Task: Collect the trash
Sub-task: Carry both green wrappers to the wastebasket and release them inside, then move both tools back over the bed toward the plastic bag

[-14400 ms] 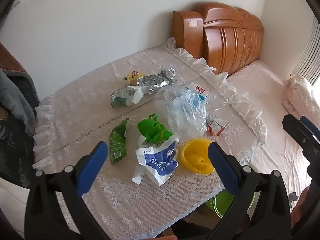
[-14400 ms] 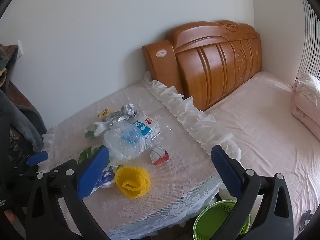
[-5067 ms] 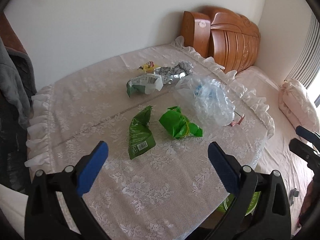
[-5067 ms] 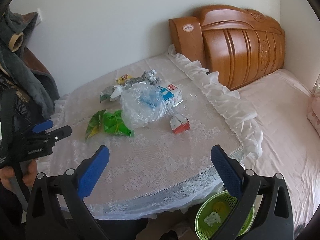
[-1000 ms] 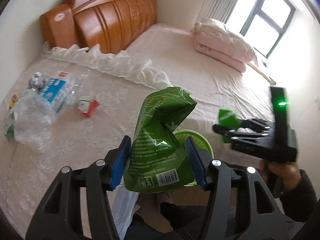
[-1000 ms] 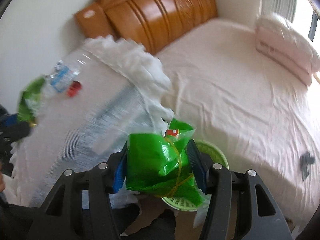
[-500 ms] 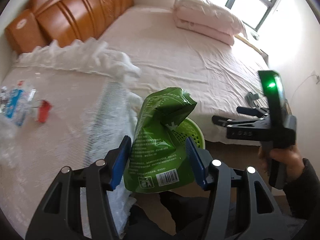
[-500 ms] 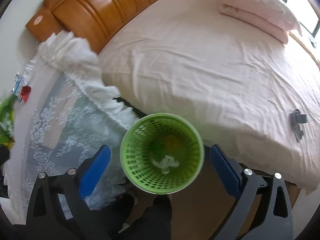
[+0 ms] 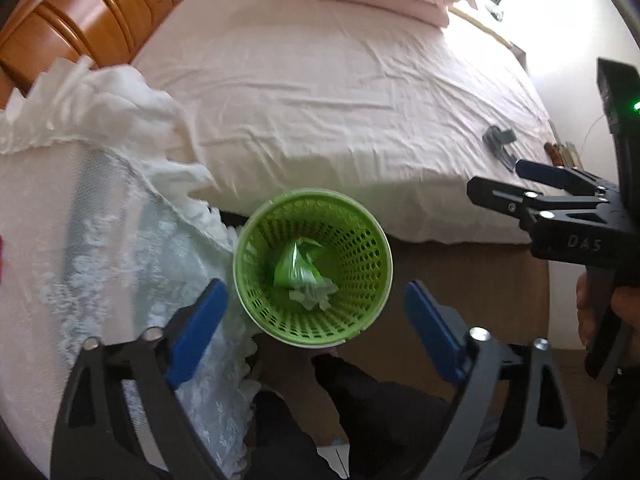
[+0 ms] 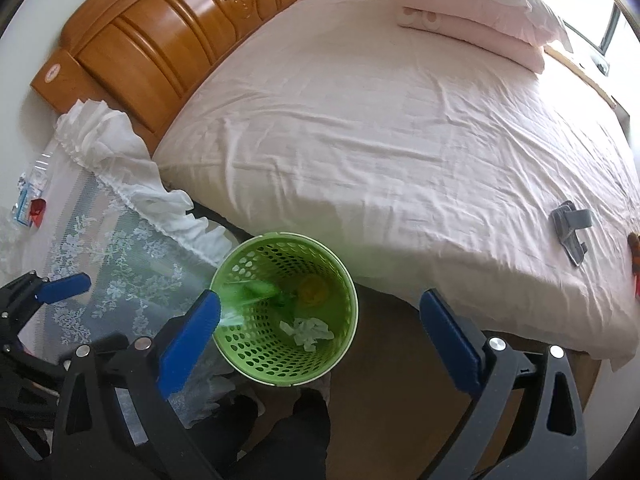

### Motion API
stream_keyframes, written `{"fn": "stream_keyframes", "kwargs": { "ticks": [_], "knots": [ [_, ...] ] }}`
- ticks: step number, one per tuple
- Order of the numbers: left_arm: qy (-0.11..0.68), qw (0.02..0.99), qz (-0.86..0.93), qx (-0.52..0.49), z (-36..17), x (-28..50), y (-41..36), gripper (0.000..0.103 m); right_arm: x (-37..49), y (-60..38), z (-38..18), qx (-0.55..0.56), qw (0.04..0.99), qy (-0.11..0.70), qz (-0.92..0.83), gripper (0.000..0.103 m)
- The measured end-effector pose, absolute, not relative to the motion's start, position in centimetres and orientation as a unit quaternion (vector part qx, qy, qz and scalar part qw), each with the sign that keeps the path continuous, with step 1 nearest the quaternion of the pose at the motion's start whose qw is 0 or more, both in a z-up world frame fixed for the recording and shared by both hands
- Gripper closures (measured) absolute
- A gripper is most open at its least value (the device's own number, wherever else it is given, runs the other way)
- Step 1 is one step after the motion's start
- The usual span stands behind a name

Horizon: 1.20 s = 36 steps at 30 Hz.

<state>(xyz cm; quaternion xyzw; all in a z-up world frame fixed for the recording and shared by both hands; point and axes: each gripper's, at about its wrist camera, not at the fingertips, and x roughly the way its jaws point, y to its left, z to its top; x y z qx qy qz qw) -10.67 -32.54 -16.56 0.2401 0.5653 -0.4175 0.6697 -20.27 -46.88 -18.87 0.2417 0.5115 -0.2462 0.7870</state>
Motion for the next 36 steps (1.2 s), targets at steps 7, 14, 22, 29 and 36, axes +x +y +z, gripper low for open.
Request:
{"fn": "stream_keyframes", "kwargs": {
  "ticks": [7, 14, 22, 29, 36],
  "knots": [
    [0.566, 0.676, -0.405, 0.242, -16.4, -11.1, -32.7, 0.01, -20.6, -47.0, -19.2, 0.245, 0.786, 0.512, -0.244, 0.004],
    [0.544, 0.719, -0.374, 0.218, -13.0, -9.2, -30.2, 0.01, -18.0, -45.0, -16.9, 0.219, 0.804, 0.503, -0.228, 0.004],
    [0.487, 0.814, -0.287, 0.134, -5.4, -5.2, -20.8, 0.008, -11.0, -38.5, -10.0, 0.143, 0.864, 0.46, -0.144, 0.002],
    [0.439, 0.876, -0.177, 0.089, -1.1, -3.1, -10.0, 0.008, -4.8, -31.2, -5.5, 0.104, 0.901, 0.417, -0.056, 0.002],
    [0.435, 0.891, -0.115, 0.052, -0.5, -2.1, -3.2, 0.008, -0.9, -24.8, -4.4, 0.08, 0.909, 0.41, 0.014, 0.002]
  ]
}}
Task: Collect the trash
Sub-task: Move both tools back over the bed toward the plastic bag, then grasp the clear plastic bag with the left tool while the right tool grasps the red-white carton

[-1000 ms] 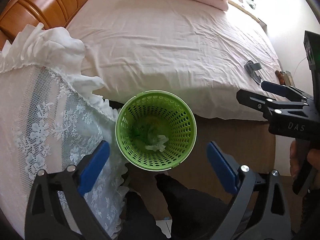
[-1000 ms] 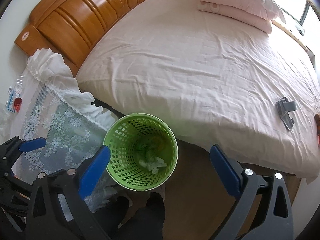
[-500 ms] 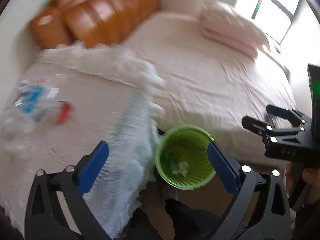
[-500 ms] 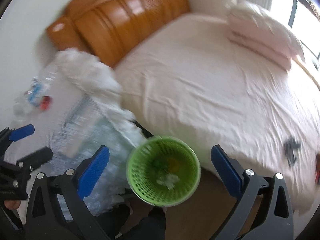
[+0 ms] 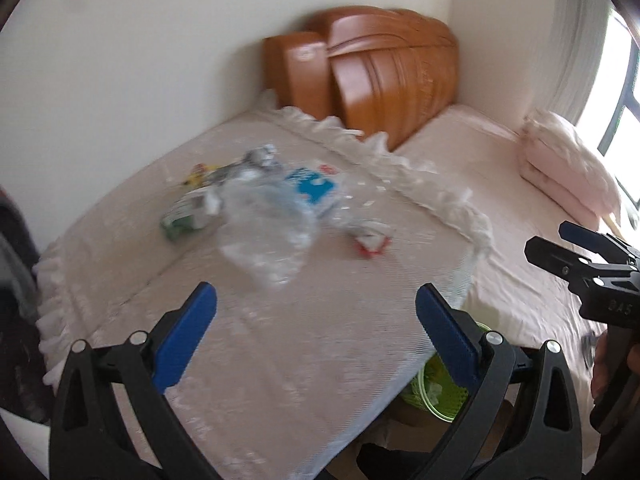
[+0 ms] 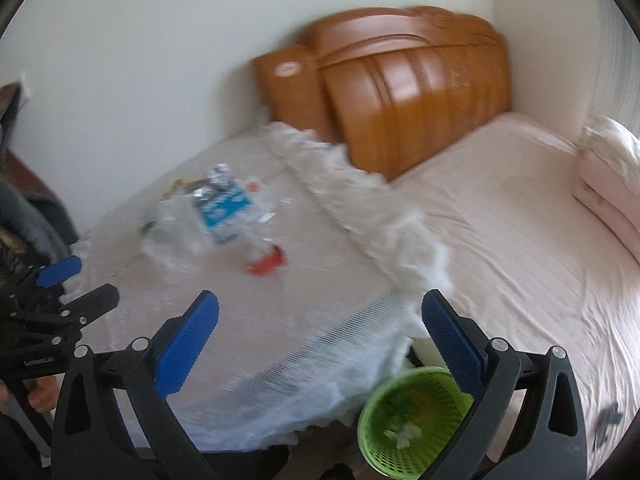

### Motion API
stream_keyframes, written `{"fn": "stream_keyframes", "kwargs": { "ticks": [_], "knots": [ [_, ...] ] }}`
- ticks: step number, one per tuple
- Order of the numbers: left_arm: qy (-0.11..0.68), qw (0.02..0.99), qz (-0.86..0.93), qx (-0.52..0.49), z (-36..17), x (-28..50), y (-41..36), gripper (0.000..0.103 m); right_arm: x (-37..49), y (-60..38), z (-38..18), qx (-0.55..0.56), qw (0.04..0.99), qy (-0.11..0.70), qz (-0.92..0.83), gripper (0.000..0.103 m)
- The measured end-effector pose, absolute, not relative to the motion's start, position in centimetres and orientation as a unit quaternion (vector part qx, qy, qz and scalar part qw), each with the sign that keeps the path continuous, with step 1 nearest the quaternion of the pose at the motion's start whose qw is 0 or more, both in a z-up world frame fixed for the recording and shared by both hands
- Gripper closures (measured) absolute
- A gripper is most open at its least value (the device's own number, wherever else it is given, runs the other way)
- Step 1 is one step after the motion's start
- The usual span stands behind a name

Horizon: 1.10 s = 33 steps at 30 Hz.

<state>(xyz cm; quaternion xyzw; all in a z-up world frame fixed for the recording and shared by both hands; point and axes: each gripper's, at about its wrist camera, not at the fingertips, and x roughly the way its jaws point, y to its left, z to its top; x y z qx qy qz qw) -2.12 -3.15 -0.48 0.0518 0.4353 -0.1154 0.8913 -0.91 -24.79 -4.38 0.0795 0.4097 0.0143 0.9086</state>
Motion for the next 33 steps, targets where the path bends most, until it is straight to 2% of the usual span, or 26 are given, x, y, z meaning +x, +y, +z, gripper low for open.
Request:
{"fn": "stream_keyframes", "kwargs": {
  "ticks": [8, 14, 27, 31, 33],
  "knots": [
    [0.449, 0.887, -0.106, 0.008, -1.5, -1.2, 0.1, 0.008, 0.4, -21.2, -4.7, 0.06, 0.908, 0.413, 0.039, 0.002],
    [0.454, 0.883, -0.115, 0.02, -2.9, 0.9, 0.4, 0.008, 0.1, -21.5, -4.8, 0.076, 0.907, 0.414, 0.031, 0.002],
    [0.492, 0.86, -0.127, 0.046, -10.0, 10.4, -1.8, 0.008, 0.5, -21.3, -6.4, 0.081, 0.892, 0.444, 0.001, 0.002],
    [0.513, 0.848, -0.129, 0.04, -12.1, 12.2, -2.1, 0.022, 0.9, -21.3, -7.0, 0.084, 0.887, 0.454, -0.007, 0.002],
    [0.523, 0.841, -0.132, 0.029, -13.1, 12.8, -2.0, 0.038, 1.2, -21.4, -7.3, 0.088, 0.884, 0.458, -0.009, 0.002]
  ]
}}
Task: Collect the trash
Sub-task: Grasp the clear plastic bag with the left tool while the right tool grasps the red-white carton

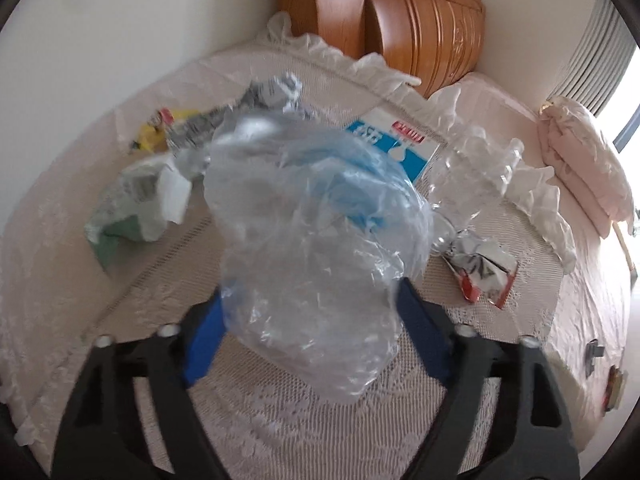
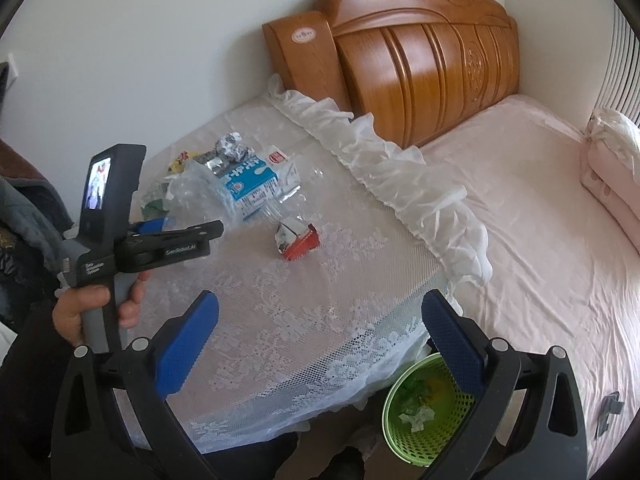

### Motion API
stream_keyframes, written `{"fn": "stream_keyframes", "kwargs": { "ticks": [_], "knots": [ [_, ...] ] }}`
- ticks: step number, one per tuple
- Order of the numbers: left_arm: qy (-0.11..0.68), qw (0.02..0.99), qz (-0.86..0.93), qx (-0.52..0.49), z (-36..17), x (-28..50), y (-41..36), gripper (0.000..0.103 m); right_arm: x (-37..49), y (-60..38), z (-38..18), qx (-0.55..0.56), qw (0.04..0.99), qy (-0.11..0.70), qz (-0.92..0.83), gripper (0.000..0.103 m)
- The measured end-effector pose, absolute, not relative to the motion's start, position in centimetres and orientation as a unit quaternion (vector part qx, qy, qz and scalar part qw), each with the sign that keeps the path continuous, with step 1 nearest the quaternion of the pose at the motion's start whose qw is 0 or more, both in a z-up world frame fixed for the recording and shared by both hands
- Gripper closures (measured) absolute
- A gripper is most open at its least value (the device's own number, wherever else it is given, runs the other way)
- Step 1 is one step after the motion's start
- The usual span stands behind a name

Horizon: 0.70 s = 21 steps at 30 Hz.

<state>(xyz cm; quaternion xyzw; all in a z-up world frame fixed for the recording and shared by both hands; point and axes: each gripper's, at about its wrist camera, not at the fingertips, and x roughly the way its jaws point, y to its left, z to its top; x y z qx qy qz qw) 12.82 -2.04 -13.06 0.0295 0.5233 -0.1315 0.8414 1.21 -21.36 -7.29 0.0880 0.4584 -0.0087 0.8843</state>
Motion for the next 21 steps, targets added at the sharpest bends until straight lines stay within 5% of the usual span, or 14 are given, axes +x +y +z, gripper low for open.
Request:
{"fn": "stream_keyframes", "kwargs": {
  "ticks": [6, 21],
  "knots": [
    [0.539, 0.833, -0.126, 0.021, -14.1, 13.0, -1.6, 0.072, 2.6, -21.2, -8.6, 0.094, 0.876, 0.474, -0.001, 0.002],
    [0.518, 0.848, -0.112, -0.01, -9.1, 5.8, 3.1, 0.077, 12.4, -18.3, -14.8, -0.042, 0.859, 0.503, 0.085, 0.003]
  ]
}}
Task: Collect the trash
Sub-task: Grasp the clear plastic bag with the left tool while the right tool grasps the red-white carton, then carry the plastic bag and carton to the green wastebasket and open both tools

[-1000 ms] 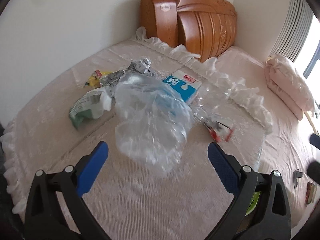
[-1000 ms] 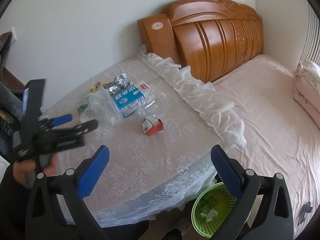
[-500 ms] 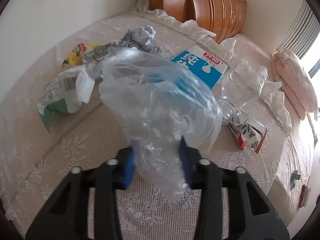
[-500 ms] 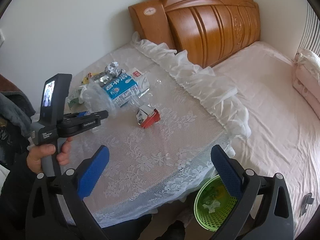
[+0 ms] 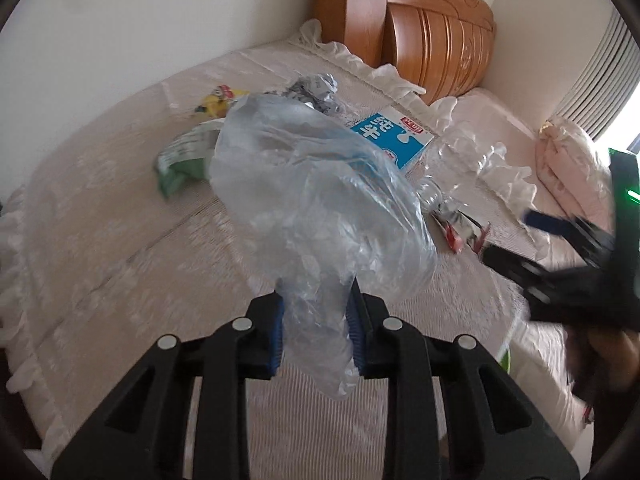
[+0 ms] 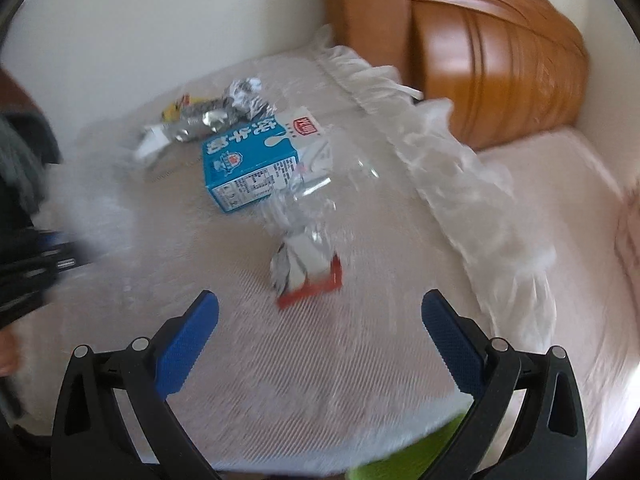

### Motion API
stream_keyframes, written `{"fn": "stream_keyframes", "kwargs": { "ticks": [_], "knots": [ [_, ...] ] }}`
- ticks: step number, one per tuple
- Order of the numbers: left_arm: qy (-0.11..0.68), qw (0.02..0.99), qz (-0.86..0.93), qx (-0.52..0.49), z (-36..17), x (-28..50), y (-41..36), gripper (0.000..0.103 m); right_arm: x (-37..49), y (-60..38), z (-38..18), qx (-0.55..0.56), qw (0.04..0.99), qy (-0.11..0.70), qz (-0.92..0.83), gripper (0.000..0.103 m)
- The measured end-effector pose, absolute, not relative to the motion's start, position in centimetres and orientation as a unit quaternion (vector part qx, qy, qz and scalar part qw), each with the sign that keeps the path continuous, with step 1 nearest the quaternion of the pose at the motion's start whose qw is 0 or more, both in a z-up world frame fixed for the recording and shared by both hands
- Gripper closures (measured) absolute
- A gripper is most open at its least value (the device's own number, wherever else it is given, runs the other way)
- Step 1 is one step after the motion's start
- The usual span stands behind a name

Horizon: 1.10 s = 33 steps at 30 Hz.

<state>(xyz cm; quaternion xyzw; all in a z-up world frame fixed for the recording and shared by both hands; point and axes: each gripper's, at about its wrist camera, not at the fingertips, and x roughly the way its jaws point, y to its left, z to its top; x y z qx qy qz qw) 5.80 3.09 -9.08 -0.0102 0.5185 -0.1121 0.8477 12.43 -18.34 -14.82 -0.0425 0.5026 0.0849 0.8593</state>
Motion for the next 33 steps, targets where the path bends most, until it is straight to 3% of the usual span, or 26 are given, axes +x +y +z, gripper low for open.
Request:
{"fn": "stream_keyframes", "kwargs": {
  "ticks": [6, 13, 33],
  "knots": [
    [0.51, 0.854, -0.1, -0.019, -7.5, 3.2, 4.0, 0.077, 15.1, -16.3, -17.3, -0.12, 0.844, 0.512, 0.104, 0.02],
    [0.512, 0.854, -0.092, -0.021, -7.5, 2.1, 4.0, 0.077, 15.1, -16.1, -17.8, -0.121, 0.84, 0.518, 0.11, 0.06],
    [0.491, 0.857, -0.156, 0.002, -5.1, 0.2, 0.4, 0.077, 4.9, -17.7, -9.7, 0.056, 0.871, 0.47, 0.134, 0.063]
  ]
}}
